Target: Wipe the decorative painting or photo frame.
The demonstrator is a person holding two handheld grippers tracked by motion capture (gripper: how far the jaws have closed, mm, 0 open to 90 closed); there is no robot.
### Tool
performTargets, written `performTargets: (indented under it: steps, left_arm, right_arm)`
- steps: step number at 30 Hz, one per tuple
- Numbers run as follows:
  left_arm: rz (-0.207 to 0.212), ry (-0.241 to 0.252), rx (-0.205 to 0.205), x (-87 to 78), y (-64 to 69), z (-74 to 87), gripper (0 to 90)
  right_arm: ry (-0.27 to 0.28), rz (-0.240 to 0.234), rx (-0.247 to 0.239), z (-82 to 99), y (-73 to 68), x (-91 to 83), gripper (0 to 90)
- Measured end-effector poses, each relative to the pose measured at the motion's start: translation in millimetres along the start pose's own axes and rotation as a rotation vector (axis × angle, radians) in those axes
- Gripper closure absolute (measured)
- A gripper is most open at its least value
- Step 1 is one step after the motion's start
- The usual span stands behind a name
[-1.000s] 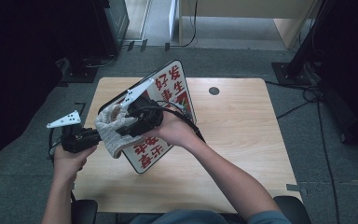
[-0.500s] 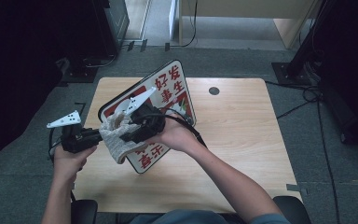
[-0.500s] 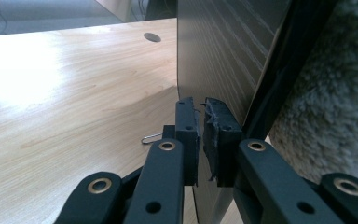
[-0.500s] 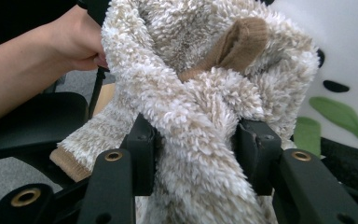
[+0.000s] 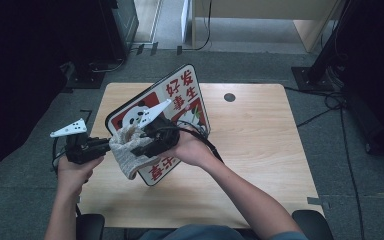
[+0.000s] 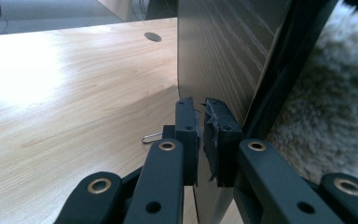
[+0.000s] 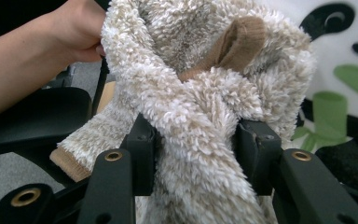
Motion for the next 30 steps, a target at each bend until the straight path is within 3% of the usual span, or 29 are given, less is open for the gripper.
performTargets:
  steps: [30]
  left_arm:
    - [0.004, 0.003, 0.000, 0.1, 0.2, 0.7, 84.3]
  right_arm:
    - [-0.022, -0.029, 0.017, 38.6, -1.9, 17.0, 55.6]
Point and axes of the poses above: each handheld gripper's, and its own axes: x roughly forward along the jaws, z roughly out of its underside, y roughly to its right, the point moved 1 cm from there along x, roughly forward along the jaws, and after that the axes turned 4 degrees about z, right-handed, at the moved point
